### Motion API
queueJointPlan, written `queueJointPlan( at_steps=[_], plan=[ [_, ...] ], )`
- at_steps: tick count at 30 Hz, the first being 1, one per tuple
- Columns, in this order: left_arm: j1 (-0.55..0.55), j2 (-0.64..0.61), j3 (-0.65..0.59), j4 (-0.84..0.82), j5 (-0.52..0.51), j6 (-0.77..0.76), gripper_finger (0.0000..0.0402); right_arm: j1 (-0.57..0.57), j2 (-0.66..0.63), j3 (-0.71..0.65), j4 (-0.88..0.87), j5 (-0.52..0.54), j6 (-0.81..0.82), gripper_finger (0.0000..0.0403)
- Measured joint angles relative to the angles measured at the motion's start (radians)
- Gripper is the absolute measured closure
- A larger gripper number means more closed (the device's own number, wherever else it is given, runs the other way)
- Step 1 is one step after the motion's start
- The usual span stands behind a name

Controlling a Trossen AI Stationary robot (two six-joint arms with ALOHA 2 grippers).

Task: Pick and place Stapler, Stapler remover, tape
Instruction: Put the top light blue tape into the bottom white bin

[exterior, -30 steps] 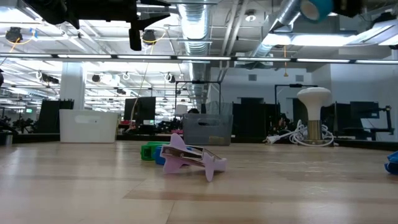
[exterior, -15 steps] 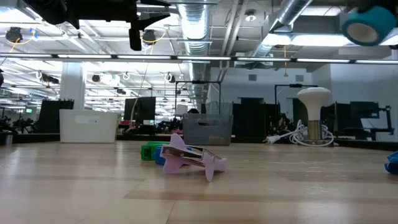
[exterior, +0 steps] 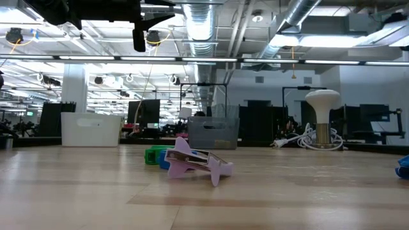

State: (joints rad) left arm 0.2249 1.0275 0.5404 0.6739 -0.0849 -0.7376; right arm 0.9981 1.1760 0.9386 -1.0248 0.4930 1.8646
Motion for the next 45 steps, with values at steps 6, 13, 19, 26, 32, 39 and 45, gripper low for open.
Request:
queueJointPlan(
  at_steps=[6,13,19,26,32,39,45],
  plan=[
    [0.000,0.000,0.000,0.000,0.000,0.000,0.0309,0.036,0.077,0.000,0.035,-0.057,0.104,0.0381],
    [0.000,0.000,0.000,0.000,0.000,0.000,0.0309,0.070,0.159,0.000,0.065,-0.173,0.214,0.0381],
    [0.000,0.000,0.000,0.000,0.000,0.000,0.0309,0.077,0.233,0.000,0.079,-0.215,0.310,0.0381],
    [0.000,0.000,0.000,0.000,0.000,0.000,0.0309,0.089,0.307,0.000,0.149,-0.246,0.351,0.0381],
    [0.000,0.000,0.000,0.000,0.000,0.000,0.0309,0.088,0.353,0.000,0.184,-0.254,0.344,0.0381],
    [0.000,0.000,0.000,0.000,0.000,0.000,0.0309,0.088,0.365,0.000,0.182,-0.257,0.339,0.0381],
    [0.000,0.000,0.000,0.000,0.000,0.000,0.0309,0.088,0.363,0.000,0.185,-0.260,0.327,0.0307]
  ],
)
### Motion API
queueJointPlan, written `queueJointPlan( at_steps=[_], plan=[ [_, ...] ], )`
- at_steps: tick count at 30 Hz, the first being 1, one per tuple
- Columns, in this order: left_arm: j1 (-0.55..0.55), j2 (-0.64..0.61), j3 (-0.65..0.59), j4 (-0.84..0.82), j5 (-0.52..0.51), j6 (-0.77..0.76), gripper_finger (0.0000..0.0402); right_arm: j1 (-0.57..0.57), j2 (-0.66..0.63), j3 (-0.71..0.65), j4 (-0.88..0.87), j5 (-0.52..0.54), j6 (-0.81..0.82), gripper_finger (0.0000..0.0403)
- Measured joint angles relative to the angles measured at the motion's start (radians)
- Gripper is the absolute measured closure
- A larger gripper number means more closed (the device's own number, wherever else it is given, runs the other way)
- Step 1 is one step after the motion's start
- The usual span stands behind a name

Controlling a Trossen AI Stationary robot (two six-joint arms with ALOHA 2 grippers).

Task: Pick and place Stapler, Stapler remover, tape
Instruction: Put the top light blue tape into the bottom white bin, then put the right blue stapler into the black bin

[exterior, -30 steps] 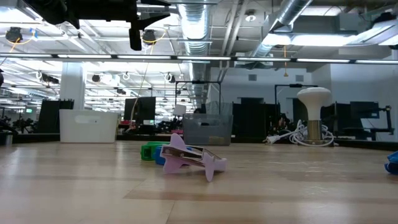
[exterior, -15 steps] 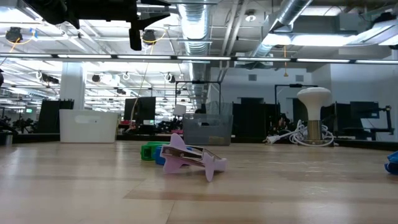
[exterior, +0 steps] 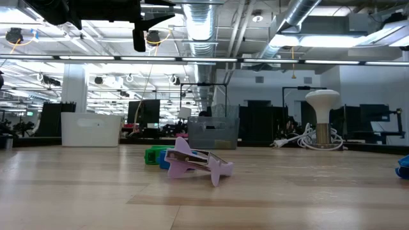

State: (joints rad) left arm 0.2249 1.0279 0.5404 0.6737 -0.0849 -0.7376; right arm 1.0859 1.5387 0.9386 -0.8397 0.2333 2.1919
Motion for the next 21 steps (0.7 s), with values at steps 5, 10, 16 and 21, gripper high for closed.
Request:
queueJointPlan(
  at_steps=[5,10,16,21],
  plan=[
    [0.000,0.000,0.000,0.000,0.000,0.000,0.0309,0.000,-0.021,0.000,-0.003,0.000,-0.053,0.0250],
    [0.000,0.000,0.000,0.000,0.000,0.000,0.0309,-0.009,-0.047,0.000,-0.011,0.000,-0.134,0.0233],
    [0.000,0.000,0.000,0.000,0.000,0.000,0.0309,-0.047,-0.116,0.000,0.046,0.000,-0.268,0.0239],
    [0.000,0.000,0.000,0.000,0.000,0.000,0.0309,-0.091,-0.191,0.000,0.132,0.000,-0.427,0.0255]
  ],
)
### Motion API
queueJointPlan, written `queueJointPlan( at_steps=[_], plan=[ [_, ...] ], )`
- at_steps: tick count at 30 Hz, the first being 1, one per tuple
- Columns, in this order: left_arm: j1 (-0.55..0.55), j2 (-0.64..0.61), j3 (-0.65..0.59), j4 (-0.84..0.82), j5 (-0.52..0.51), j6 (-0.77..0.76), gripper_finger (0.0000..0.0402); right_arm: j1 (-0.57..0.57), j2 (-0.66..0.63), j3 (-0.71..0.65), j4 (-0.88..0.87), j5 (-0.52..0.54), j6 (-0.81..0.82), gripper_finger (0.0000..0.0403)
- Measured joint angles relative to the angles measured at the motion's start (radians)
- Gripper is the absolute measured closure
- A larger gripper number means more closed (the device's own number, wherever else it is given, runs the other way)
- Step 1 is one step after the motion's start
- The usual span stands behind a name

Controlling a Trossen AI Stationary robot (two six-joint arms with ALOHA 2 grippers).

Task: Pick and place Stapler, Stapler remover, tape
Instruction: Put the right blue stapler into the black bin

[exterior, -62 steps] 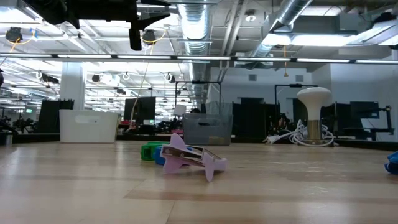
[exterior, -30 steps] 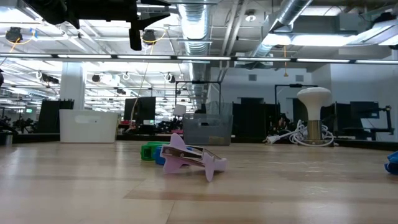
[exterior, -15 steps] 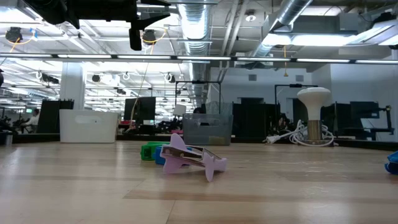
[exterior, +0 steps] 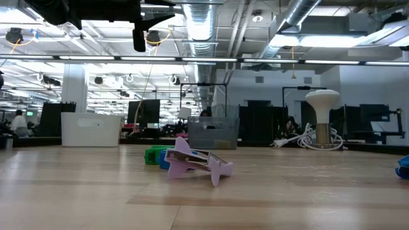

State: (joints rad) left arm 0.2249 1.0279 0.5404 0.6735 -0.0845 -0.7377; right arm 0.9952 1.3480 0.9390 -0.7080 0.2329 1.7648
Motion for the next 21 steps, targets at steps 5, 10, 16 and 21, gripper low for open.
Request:
queueJointPlan(
  at_steps=[5,10,16,21],
  plan=[
    [0.000,0.000,0.000,0.000,0.000,0.000,0.0309,-0.039,-0.068,0.000,0.071,-0.004,-0.163,0.0272],
    [0.000,0.000,0.000,0.000,0.000,0.001,0.0309,-0.100,-0.112,0.000,0.076,-0.002,-0.290,0.0287],
    [0.000,0.000,0.000,0.000,0.011,0.074,0.0309,-0.213,-0.120,0.000,0.072,0.000,-0.505,0.0299],
    [0.000,0.000,0.000,0.000,0.073,0.122,0.0309,-0.320,-0.118,0.000,0.072,0.001,-0.683,0.0305]
  ],
)
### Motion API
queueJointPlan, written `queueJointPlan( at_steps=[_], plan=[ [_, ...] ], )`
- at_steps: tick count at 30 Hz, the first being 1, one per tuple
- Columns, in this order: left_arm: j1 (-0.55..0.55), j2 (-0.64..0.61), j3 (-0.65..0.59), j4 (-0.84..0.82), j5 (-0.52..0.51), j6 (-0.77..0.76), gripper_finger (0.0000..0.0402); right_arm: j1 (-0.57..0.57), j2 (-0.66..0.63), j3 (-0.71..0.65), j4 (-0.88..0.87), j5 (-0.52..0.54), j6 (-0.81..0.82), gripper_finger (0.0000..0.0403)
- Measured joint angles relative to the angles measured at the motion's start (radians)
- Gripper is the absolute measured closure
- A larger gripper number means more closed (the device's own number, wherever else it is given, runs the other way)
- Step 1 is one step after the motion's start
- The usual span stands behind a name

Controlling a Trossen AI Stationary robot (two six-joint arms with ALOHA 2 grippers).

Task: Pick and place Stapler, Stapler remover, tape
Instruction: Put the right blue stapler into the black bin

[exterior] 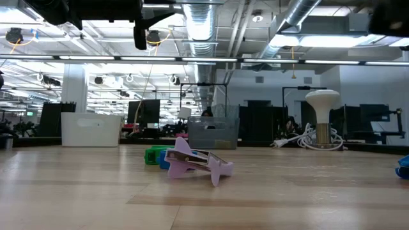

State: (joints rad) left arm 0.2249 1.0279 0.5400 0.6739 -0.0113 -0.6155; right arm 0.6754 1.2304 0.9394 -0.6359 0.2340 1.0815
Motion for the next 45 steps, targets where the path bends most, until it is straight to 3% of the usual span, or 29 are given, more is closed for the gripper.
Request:
queueJointPlan(
  at_steps=[11,17,23,33,42,45],
  plan=[
    [0.000,0.000,0.000,0.000,0.097,0.008,0.0309,-0.212,0.000,0.000,0.061,0.001,-0.286,0.0306],
    [-0.027,0.000,0.000,0.000,0.137,0.086,0.0322,-0.278,0.000,0.000,0.112,-0.019,-0.379,0.0305],
    [-0.061,0.000,0.000,0.000,0.139,0.087,0.0344,-0.298,0.008,0.000,0.082,-0.138,-0.460,0.0305],
    [-0.080,0.000,0.000,-0.001,0.138,0.087,0.0362,-0.298,0.133,0.000,0.055,-0.337,-0.645,0.0305],
    [-0.080,0.000,0.000,-0.001,0.136,0.087,0.0363,-0.319,0.269,0.000,-0.002,-0.530,-0.639,0.0305],
    [-0.080,0.000,0.000,-0.001,0.136,0.087,0.0363,-0.319,0.296,0.000,0.000,-0.550,-0.638,0.0305]
  ],
)
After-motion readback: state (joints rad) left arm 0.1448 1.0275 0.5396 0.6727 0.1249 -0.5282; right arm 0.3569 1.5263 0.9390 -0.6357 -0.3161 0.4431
